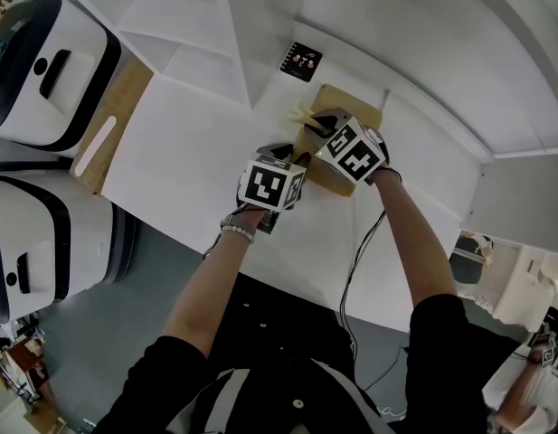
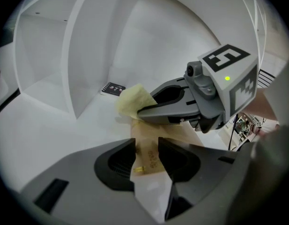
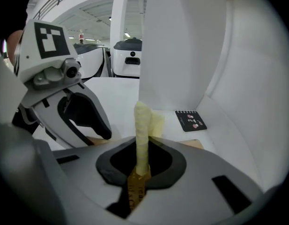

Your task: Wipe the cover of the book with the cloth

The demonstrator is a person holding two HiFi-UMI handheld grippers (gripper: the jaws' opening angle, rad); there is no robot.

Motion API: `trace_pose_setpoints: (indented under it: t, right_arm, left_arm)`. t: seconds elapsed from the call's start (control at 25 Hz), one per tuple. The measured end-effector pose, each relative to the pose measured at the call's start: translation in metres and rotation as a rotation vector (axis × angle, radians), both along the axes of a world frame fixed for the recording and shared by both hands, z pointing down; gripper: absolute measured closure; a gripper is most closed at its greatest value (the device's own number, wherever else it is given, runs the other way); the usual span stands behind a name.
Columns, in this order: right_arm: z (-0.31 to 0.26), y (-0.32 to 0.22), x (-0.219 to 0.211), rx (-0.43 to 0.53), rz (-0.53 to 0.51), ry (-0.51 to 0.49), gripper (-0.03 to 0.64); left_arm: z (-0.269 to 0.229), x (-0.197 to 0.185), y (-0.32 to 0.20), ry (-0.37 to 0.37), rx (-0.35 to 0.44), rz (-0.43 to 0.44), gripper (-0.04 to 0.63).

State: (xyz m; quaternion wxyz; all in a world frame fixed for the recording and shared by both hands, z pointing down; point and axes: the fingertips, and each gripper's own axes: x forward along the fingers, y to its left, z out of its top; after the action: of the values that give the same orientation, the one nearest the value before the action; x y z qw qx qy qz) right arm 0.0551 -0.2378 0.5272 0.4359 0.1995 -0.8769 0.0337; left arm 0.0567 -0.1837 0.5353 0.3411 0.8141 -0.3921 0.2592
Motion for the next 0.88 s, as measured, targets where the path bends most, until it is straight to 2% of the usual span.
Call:
trace_pose_setpoints:
  t: [0.24, 0.4, 0.48, 0.76, 0.88]
  right_arm:
    - [-0.001, 0.031, -0.012, -0.060, -0.140, 0.008, 0.581]
    - [-0.004, 0.038, -0.010, -0.018, -0.198, 0.028, 0.581]
    - [-0.009, 0.024, -0.001, 0.020, -0.126, 0.006, 0.581]
    - [-0.013, -0.049, 0.090, 0.126, 0.319, 0.041, 0.581]
    - [-0.008, -0.060, 0.110, 0.145, 0.421, 0.055, 0.581]
  left_arm:
    - [0.000, 0.000, 0.000, 0.004, -0.001, 0.002, 0.440]
    - [-0.001, 0.000, 0.001, 0.000, 0.002, 0.004, 0.440]
    - [-0.001, 0.000, 0.001, 0.000, 0.002, 0.005, 0.440]
    - [-0.001, 0.000, 0.000, 0.006, 0.003, 0.010, 0.440]
    - [-0.001, 0.000, 0.001, 0.006, 0.006, 0.012, 0.440]
